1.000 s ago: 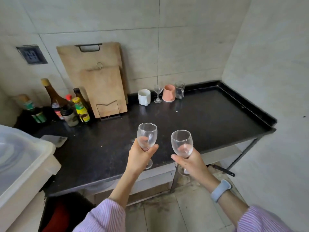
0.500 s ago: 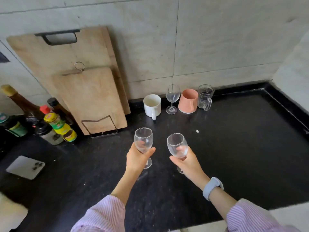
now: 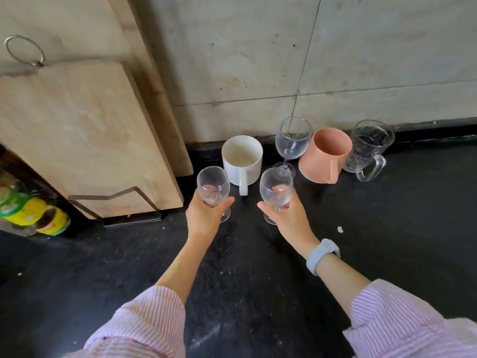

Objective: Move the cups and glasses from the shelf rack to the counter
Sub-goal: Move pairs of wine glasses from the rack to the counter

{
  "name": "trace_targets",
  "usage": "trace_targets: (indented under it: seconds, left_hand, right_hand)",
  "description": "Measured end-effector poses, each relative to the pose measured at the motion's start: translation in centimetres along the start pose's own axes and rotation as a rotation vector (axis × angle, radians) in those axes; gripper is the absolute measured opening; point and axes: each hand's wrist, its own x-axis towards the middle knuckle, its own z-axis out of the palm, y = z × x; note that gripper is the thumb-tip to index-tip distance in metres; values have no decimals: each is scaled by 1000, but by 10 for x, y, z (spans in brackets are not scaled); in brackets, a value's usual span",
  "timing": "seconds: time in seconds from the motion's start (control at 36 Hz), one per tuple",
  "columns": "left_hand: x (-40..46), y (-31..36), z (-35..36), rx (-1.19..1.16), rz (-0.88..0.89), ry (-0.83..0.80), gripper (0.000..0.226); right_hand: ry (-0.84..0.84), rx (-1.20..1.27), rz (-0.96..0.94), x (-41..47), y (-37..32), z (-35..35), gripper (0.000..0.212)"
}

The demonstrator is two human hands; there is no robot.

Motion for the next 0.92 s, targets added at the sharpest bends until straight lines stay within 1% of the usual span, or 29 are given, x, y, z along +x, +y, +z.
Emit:
trace_targets:
  seconds: [0.11, 0.19, 0.31, 0.36, 0.42, 0.47, 0.5, 0.56, 0.61, 0.64, 0.69, 0.75, 0.78, 0.83, 0.92]
  left_hand:
    - [14, -5, 9, -45, 13, 19, 47]
    - [22, -5, 15, -52, 43, 34, 46]
    - [29, -4, 22, -84, 49, 54, 55]
    - [29, -6, 23, -92, 48, 49, 51]
    - [27, -8, 23, -86, 37, 33, 48]
    - [24, -13, 23, -62, 29, 13, 48]
    - [22, -16, 22, -26, 43, 7, 47]
    - [14, -21, 18, 85, 105, 14, 41]
    - [5, -30, 12, 232, 210, 28, 38]
    - [0, -35, 9, 328, 261, 14, 40]
    - [-8, -45, 4, 549, 320, -69, 48]
    - [-14, -53, 2, 742, 347, -159, 54]
    - [-15, -56, 1, 812, 352, -193, 57]
    - [-16, -56, 2, 906, 339, -249, 64]
    - [-13, -53, 6, 992, 287, -316, 73]
  right_hand:
    - [25, 78, 15, 18, 7, 3, 55]
    - [63, 61, 27, 28, 9, 5, 54]
    - [85, 42, 35, 36, 8, 7, 59]
    - [87, 38, 34, 36, 8, 8, 60]
    - [90, 27, 48, 33, 7, 7, 56]
    - [90, 1, 75, 28, 7, 5, 44]
    - [94, -32, 77, 25, 7, 4, 38]
    - [131, -184, 21, 14, 9, 2, 31]
    - [166, -375, -86, -1, 13, 1, 33]
    - [152, -466, -139, -8, 15, 0, 36]
    - [47, -692, -212, -18, 23, -1, 41]
    - [-84, -933, -220, -22, 30, -2, 46]
    - [-127, -1011, -208, -22, 33, -2, 49]
    - [-172, -1088, -180, -20, 35, -3, 53]
    - [-203, -1139, -161, -14, 35, -1, 55]
